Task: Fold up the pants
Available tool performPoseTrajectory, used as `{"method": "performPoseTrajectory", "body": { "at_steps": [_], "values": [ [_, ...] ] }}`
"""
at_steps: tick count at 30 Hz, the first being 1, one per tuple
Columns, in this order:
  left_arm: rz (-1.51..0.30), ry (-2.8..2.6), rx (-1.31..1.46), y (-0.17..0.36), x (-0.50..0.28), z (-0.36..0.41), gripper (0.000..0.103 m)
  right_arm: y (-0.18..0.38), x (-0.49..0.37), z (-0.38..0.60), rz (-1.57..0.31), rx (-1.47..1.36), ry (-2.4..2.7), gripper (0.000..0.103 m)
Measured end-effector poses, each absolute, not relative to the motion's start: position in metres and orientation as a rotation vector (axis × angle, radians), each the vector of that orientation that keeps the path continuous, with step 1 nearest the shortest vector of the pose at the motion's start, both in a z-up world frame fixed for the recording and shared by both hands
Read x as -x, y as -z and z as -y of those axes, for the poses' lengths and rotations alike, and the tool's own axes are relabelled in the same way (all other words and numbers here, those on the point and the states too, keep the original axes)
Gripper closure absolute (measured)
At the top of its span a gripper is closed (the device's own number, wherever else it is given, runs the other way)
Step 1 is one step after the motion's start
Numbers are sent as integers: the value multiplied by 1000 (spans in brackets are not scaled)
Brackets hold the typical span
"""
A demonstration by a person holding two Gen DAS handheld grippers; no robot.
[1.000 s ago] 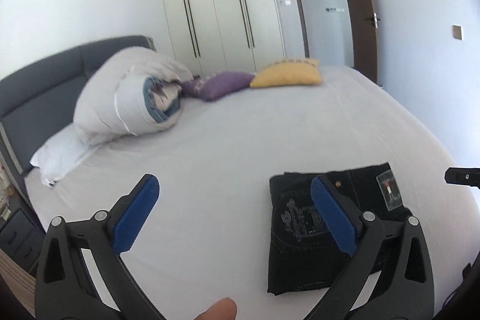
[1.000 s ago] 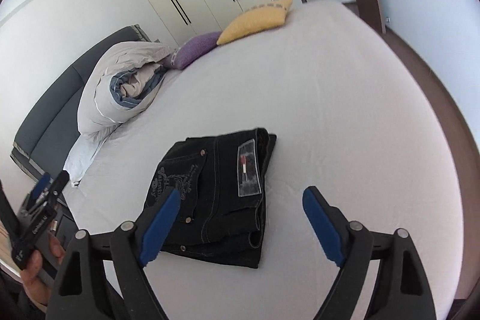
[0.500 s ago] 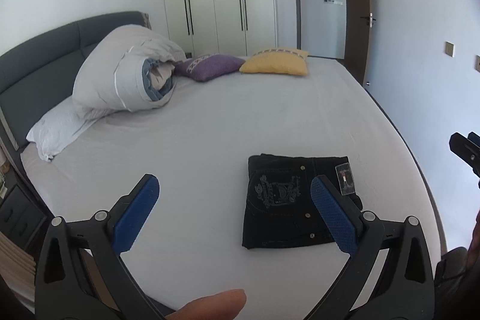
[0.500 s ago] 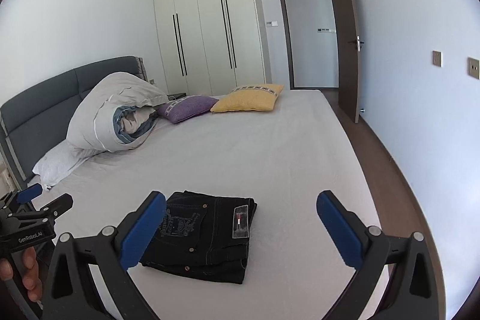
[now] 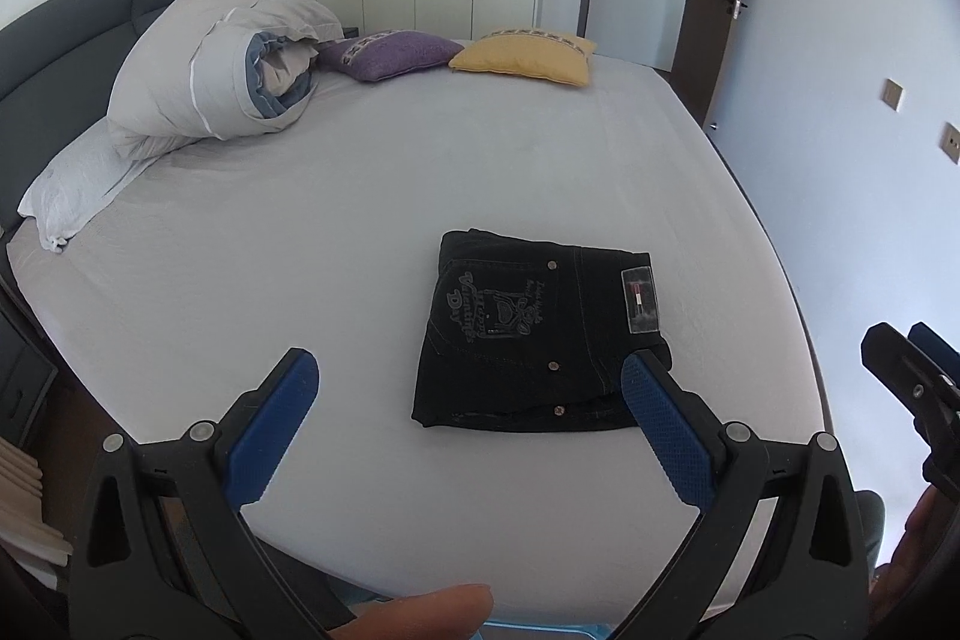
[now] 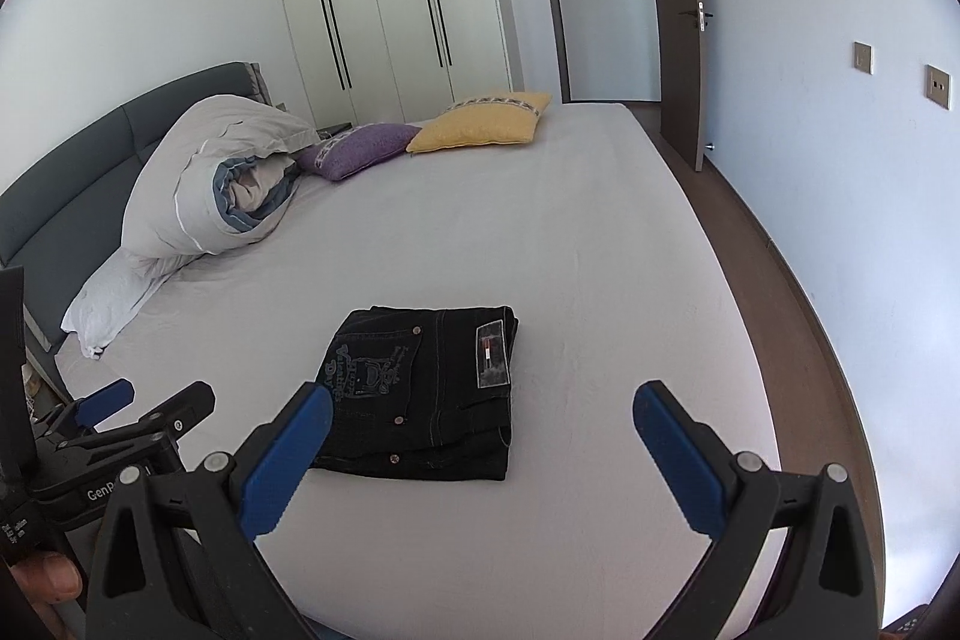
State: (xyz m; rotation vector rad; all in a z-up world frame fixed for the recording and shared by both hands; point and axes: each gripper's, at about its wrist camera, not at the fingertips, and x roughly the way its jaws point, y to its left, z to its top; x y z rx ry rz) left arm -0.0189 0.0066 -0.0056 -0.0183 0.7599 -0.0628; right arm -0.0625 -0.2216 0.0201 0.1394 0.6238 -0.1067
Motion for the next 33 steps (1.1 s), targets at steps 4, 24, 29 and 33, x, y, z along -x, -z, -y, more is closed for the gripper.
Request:
{"method": "performPoseTrajectory", "body": {
  "at_steps": [4, 24, 29, 33],
  "values": [
    [-770, 59, 23, 11, 15, -6, 0, -20, 61, 219, -627, -130, 109, 0],
    [-796, 43, 21, 22, 8, -11, 0, -14, 54, 209, -655, -106, 98, 0],
    [-796, 43, 18, 23, 7, -10, 0, -11, 53, 207, -661, -102, 97, 0],
    [-797, 44, 17, 24, 7, -9, 0, -9, 54, 206, -661, -101, 96, 0]
  ]
}}
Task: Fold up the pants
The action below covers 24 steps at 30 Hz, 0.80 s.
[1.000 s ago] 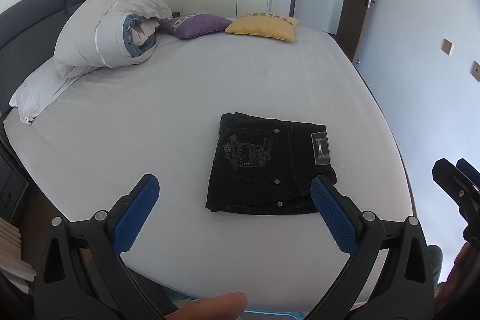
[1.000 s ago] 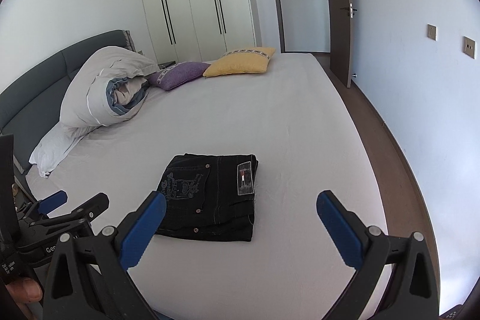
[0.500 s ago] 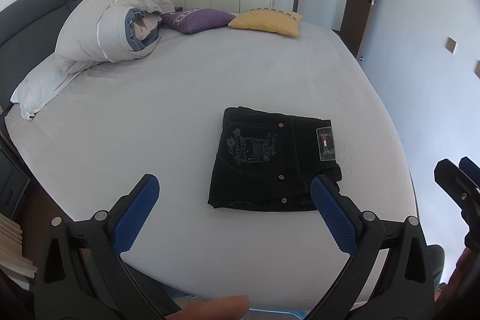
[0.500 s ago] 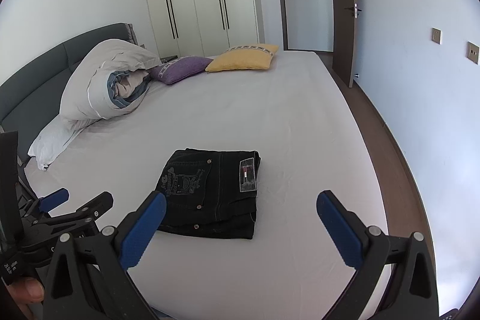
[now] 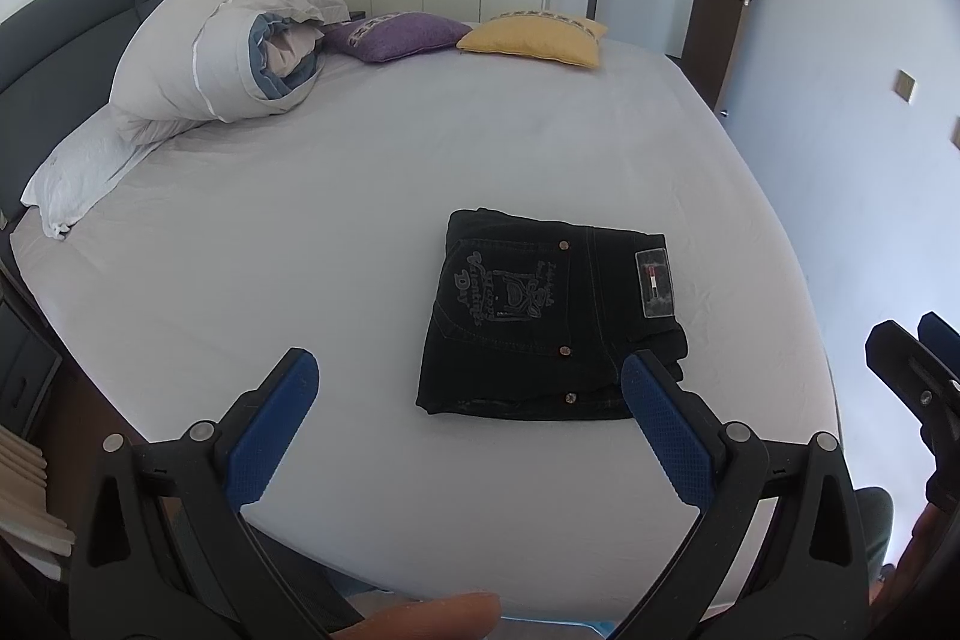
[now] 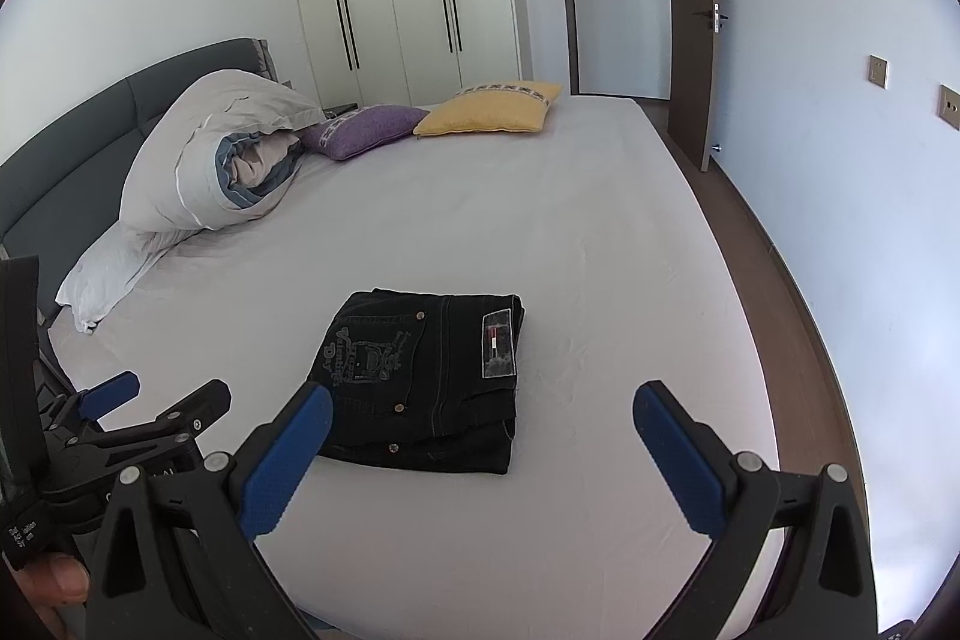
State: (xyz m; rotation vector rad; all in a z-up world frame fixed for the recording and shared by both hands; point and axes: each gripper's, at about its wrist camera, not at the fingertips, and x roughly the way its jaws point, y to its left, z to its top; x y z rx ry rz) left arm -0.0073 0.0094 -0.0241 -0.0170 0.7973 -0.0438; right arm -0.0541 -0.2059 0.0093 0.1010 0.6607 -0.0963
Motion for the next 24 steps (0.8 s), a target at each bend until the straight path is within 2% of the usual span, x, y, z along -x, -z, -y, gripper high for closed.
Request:
{"method": "performPoseTrajectory", "body": {
  "at_steps": [24],
  "values": [
    [-797, 48, 10, 28, 7, -8, 0, -6, 55, 205, -668, -97, 95, 0]
  ]
}}
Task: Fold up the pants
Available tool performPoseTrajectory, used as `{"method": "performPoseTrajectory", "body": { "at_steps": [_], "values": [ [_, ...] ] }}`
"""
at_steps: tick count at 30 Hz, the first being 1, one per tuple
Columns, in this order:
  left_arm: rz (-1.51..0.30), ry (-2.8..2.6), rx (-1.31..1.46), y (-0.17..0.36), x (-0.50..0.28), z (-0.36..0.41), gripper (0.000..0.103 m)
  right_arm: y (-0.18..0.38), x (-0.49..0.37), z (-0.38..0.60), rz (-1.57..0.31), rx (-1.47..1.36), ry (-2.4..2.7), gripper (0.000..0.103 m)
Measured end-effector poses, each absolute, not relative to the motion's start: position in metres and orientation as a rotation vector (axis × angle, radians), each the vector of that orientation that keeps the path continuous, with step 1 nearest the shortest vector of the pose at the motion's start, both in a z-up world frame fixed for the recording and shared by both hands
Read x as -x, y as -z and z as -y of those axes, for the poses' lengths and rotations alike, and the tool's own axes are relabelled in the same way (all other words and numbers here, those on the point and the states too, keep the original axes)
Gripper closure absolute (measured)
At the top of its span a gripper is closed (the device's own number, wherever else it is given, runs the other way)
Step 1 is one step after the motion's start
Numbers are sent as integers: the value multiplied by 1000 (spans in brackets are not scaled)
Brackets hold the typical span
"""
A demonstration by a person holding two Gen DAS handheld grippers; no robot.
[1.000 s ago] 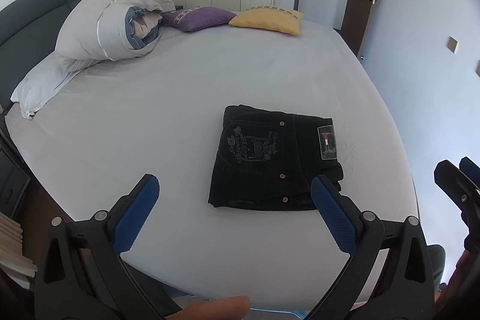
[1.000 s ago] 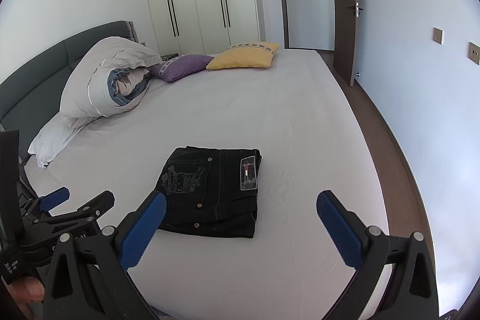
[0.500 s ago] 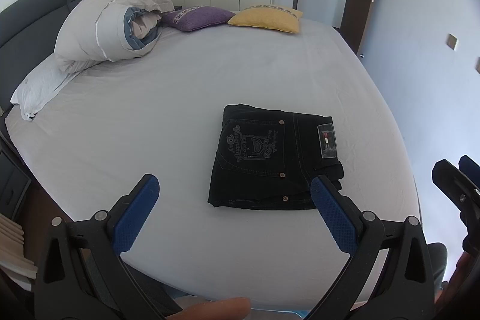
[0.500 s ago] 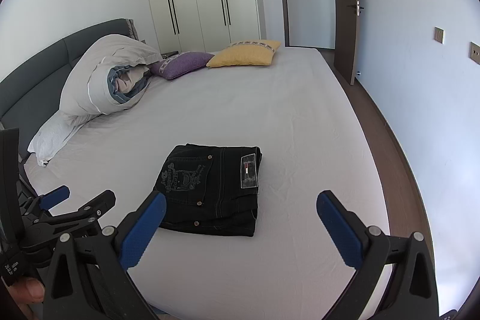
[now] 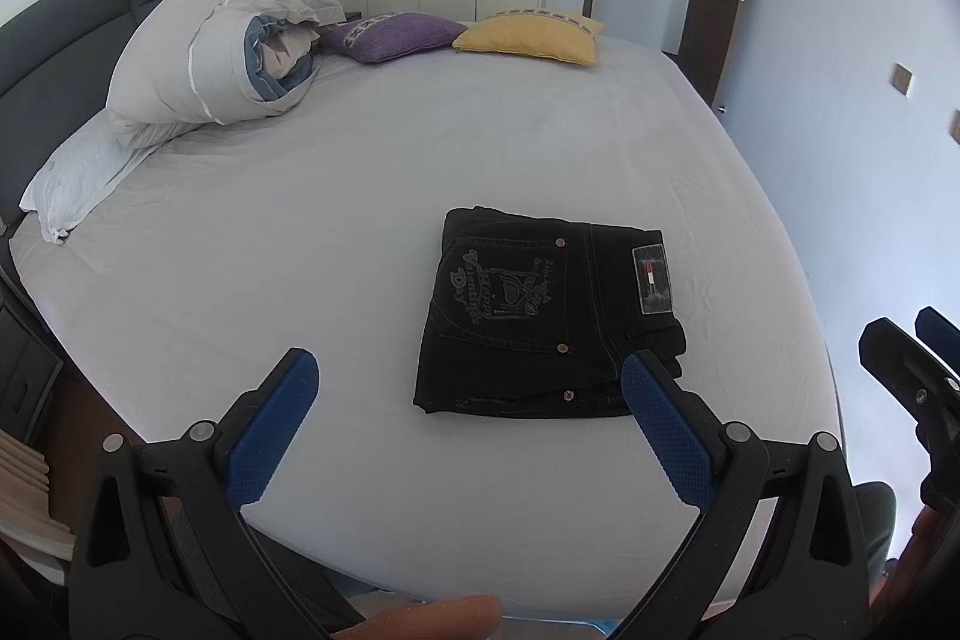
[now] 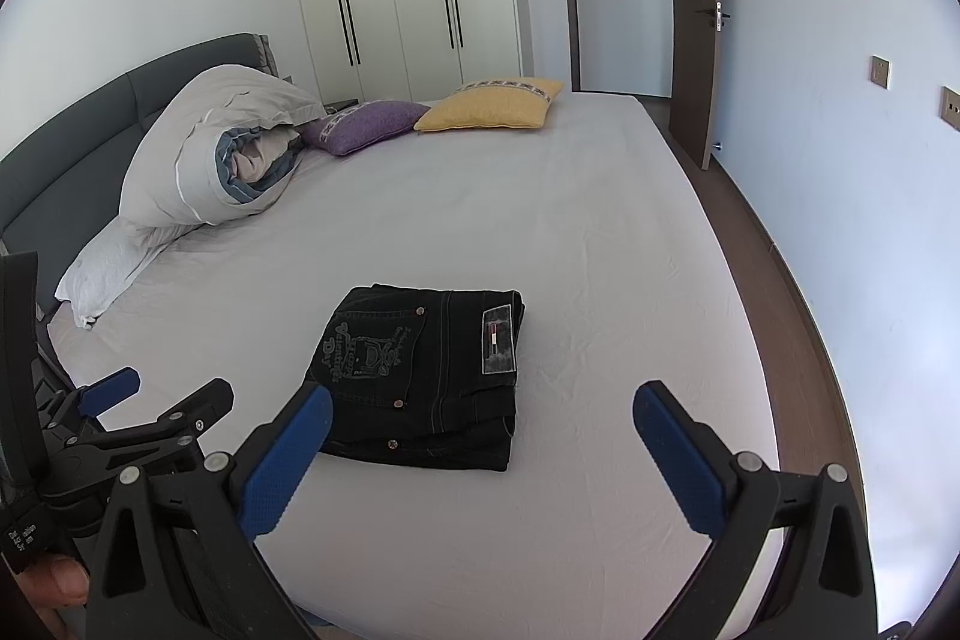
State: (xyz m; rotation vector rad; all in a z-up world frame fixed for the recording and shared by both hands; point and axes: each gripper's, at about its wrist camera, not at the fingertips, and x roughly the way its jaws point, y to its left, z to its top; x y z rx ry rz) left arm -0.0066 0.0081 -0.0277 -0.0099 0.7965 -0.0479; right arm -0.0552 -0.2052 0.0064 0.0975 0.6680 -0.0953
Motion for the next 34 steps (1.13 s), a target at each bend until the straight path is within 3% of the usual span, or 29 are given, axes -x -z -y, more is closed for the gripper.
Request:
{"method": "performPoseTrajectory", "body": {
  "at_steps": [34],
  "values": [
    [-818, 59, -1, 37, 6, -9, 0, 4, 59, 210, -687, -105, 84, 0]
  ]
}}
